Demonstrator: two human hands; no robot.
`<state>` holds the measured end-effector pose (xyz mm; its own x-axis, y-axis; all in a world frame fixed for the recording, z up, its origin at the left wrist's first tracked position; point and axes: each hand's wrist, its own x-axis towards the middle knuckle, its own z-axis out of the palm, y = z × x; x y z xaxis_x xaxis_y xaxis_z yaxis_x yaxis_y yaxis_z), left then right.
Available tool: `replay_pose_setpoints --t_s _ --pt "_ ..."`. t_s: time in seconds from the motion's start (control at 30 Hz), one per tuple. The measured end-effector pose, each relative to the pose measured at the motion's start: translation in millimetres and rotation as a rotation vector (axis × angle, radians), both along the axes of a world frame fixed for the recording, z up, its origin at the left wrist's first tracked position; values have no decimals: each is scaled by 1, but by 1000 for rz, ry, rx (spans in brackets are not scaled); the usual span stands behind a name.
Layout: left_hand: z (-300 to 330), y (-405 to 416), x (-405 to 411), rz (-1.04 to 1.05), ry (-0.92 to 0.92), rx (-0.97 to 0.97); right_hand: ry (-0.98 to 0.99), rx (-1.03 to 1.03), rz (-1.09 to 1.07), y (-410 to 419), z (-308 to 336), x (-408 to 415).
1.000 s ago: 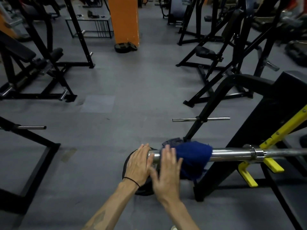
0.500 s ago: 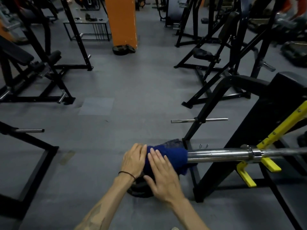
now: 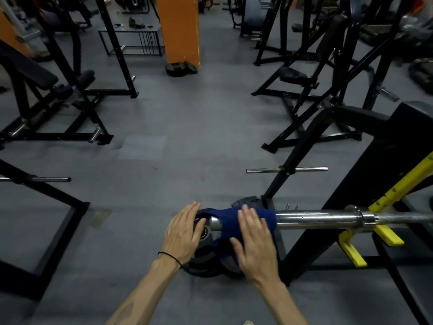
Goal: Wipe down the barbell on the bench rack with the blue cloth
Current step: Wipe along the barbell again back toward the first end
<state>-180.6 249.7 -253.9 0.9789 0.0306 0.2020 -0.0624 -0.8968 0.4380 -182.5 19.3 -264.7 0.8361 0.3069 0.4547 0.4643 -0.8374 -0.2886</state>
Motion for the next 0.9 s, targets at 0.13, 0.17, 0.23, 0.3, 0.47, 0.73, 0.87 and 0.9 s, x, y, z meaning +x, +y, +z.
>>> replay_pose_setpoints --t_s 0.13,0.17,0.23,0.3,0.47,0.73,0.87,0.9 --pt "3 -5 -4 -3 -39 -44 102 212 -167 35 2 -8" --pt "2 -5 -5 -17 -40 -51 107 211 -104 51 3 -13" --pt "0 -4 -6 -60 -22 -87 71 103 69 61 1 -17" --pt "-1 -4 -2 -114 30 -140 14 14 135 38 0 -8" --pt "-3 -20 10 -192 65 -224 31 126 -110 -7 -1 0" --pt "28 -27 16 -108 557 -561 107 144 53 70 5 -14" --pt "30 -22 37 50 727 -615 26 -134 158 15 11 10" --pt "29 -23 40 87 755 -596 6 -144 125 2 13 16"
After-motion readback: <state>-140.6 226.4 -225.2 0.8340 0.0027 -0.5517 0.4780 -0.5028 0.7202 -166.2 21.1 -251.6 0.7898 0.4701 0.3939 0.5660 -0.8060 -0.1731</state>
